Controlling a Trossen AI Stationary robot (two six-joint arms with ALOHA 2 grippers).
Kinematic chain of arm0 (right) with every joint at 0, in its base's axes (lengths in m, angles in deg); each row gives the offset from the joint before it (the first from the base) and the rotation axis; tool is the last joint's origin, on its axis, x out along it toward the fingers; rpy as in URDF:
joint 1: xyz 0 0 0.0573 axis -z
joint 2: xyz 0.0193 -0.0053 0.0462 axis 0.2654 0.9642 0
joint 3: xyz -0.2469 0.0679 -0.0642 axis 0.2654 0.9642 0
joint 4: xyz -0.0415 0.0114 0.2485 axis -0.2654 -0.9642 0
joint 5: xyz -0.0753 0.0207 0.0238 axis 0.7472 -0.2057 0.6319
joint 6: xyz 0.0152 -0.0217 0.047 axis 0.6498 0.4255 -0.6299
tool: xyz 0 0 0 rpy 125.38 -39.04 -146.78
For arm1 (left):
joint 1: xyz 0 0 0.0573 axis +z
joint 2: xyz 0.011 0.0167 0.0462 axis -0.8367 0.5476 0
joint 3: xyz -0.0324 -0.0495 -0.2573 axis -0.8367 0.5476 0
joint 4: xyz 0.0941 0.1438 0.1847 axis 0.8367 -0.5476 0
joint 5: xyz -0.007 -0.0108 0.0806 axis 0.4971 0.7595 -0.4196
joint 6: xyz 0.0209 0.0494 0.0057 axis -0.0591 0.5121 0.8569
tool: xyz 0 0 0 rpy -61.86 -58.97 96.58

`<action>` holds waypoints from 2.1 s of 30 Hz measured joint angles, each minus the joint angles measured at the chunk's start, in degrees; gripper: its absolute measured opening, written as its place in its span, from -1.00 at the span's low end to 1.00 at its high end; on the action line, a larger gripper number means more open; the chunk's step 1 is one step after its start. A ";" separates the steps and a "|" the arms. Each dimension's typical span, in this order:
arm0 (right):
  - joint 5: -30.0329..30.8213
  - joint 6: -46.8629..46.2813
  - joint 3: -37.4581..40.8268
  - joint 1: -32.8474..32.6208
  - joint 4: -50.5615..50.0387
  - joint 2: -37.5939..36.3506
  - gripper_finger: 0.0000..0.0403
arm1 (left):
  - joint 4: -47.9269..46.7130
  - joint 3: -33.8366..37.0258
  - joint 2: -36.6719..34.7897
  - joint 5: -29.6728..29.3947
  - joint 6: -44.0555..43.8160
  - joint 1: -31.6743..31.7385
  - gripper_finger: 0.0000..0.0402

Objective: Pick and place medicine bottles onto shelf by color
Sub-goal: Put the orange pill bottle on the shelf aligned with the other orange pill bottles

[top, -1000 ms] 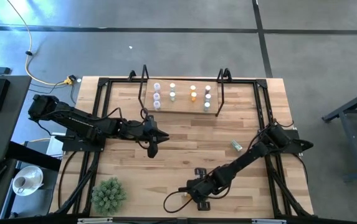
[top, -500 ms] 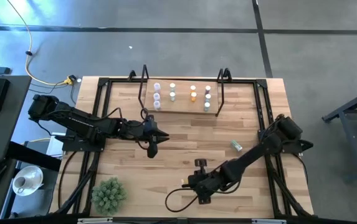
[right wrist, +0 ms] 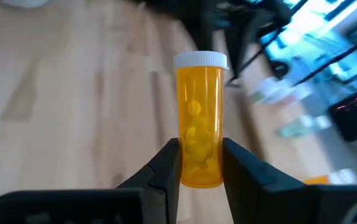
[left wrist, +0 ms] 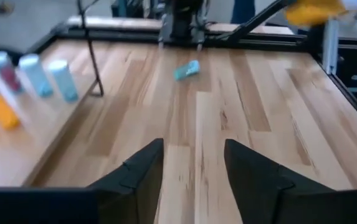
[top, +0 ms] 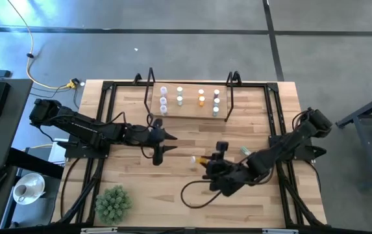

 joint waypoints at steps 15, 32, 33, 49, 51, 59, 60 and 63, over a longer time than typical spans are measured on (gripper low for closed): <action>-12.55 4.09 0.00 11.76 2.23 -0.76 -0.59 | 4.16 -0.02 -0.01 0.82 8.41 -1.42 -0.16; -25.34 6.81 0.00 17.05 8.50 -0.41 -0.59 | 8.98 -0.02 0.01 4.77 9.87 -1.42 -0.16; -25.66 6.83 0.00 17.22 8.56 -0.41 -0.59 | 9.55 -0.02 -0.01 4.77 9.84 -1.42 -0.16; -27.62 6.79 0.00 17.68 10.37 -0.41 -0.59 | 13.53 -0.61 0.00 4.79 9.34 -1.42 -0.16; -27.62 6.65 0.00 17.68 10.35 -0.41 -0.59 | 13.53 -0.61 0.01 4.79 9.39 -1.42 -0.16; -27.62 5.71 0.00 17.70 11.87 -0.41 -0.59 | 13.53 -0.61 -0.01 4.78 9.25 -1.42 -0.18; -27.62 5.71 0.00 17.69 11.87 -0.41 -0.59 | 13.53 -0.61 0.02 4.75 9.29 -1.42 -0.19; -27.61 5.69 0.00 17.70 11.67 -0.41 -0.59 | 13.53 -0.61 -0.01 4.75 9.30 -1.40 -0.28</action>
